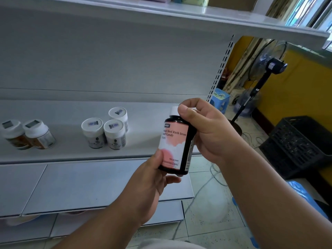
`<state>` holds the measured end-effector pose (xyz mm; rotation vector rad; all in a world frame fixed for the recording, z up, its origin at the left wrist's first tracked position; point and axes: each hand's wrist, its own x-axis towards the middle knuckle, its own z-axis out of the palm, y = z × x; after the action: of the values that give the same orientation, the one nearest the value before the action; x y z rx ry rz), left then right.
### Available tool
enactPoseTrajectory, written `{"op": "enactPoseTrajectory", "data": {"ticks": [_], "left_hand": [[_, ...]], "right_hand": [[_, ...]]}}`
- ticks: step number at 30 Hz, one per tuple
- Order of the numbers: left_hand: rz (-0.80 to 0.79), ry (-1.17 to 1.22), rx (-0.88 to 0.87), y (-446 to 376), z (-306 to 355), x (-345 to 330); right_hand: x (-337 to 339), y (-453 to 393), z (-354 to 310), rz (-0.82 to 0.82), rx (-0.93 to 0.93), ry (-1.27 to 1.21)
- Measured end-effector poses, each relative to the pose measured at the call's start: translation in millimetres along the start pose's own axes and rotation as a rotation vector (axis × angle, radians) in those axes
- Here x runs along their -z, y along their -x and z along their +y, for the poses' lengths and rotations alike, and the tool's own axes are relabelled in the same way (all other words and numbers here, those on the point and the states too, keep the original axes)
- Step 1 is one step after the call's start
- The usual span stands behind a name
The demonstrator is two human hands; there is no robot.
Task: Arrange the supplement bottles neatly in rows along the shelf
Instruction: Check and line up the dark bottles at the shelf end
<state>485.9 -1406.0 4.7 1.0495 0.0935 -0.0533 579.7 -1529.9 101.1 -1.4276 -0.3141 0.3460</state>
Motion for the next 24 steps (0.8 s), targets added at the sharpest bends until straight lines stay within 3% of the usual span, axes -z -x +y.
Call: {"op": "enactPoseTrajectory", "data": {"ticks": [4, 8, 13, 16, 18, 21, 24], "left_hand": [[-0.024, -0.301, -0.061, 2, 1, 6], [-0.028, -0.556, -0.093, -2, 8, 13], [0.077, -0.909, -0.417, -25, 33, 6], [0.068, -0.940, -0.664, -44, 43, -1], [0.042, -0.888, -0.681, -50, 44, -7], [0.059, -0.963, -0.721, -48, 40, -17], [0.095, -1.092, -0.582, -30, 35, -30]], "right_hand": [[-3, 3, 3, 0.097, 0.035, 0.124], [-4, 18, 0, 0.048, 0.163, 0.226], [5, 44, 6, 0.034, 0.580, 0.462], [7, 53, 14, 0.058, 0.824, 0.609], [11, 54, 17, 0.045, 0.949, 0.640], [27, 54, 14, 0.049, 0.964, 0.648], [40, 58, 1, 0.080, 0.755, 0.591]]}}
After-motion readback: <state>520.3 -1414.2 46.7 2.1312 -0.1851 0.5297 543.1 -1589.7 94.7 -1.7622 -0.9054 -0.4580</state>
